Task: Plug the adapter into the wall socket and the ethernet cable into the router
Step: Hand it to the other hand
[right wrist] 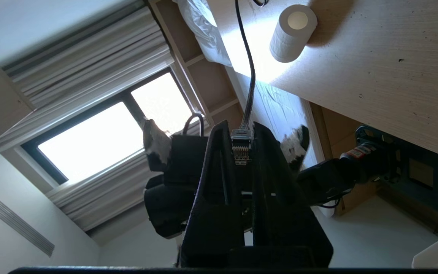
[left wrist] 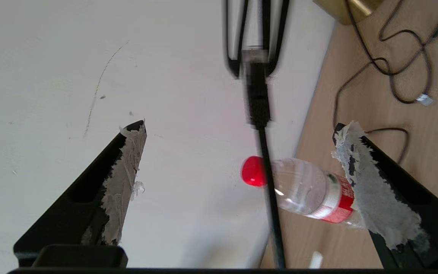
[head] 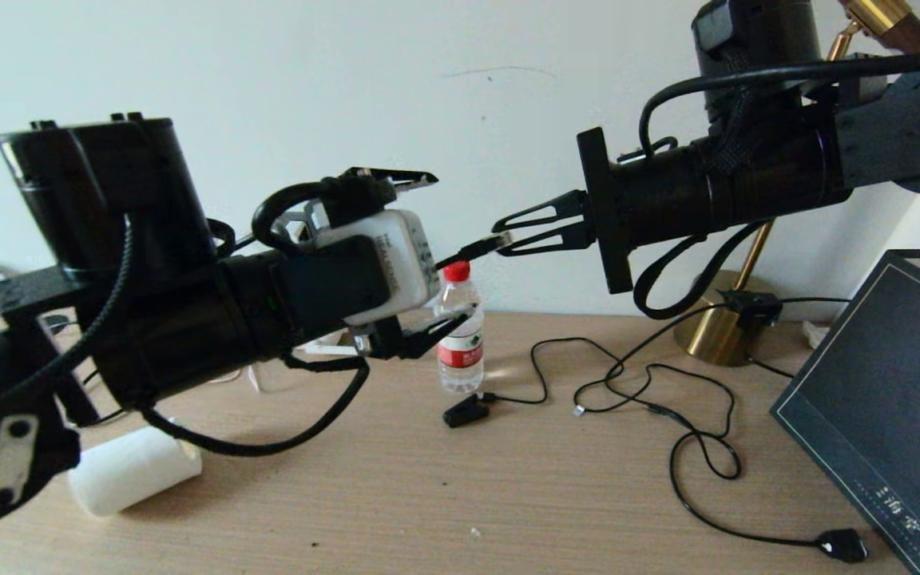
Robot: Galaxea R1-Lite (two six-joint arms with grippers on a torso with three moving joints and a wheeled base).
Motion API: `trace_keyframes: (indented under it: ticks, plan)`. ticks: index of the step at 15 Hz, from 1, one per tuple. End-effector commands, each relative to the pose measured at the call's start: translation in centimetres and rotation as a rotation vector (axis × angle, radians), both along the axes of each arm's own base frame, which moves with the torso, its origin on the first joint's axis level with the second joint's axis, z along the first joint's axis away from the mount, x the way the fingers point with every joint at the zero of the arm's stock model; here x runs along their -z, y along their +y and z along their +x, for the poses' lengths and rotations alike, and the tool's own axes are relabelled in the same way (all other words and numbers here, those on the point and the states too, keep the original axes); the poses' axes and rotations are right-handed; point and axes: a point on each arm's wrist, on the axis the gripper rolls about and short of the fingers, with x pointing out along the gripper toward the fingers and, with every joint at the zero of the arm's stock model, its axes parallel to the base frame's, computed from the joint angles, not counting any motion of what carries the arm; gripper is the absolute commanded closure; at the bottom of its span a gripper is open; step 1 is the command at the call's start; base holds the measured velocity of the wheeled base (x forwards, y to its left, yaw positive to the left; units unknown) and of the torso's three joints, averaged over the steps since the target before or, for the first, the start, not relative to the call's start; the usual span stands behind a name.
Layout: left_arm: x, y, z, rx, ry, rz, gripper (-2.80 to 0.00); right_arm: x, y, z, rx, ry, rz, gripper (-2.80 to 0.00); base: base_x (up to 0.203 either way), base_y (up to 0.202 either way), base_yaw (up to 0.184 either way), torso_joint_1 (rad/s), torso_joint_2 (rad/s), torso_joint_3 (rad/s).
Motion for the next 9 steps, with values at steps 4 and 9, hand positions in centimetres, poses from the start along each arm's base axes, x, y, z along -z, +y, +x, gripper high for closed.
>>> trace_keyframes:
  ticks: [4, 9]
  plan:
    - [-0.33, -1.27, 1.57, 0.012, -0.007, -0.022, -2.8, 0.13, 0.05, -0.06, -0.004, 0.014, 0.001, 0.0, 0.0, 0.0, 0.0, 0.0, 0.0, 0.0]
    - [-0.17, -1.32, 1.64, 0.016, -0.002, -0.021, -2.8, 0.14, 0.03, 0.01, -0.001, 0.017, 0.002, 0.0, 0.0, 0.0, 0.0, 0.0, 0.0, 0.0]
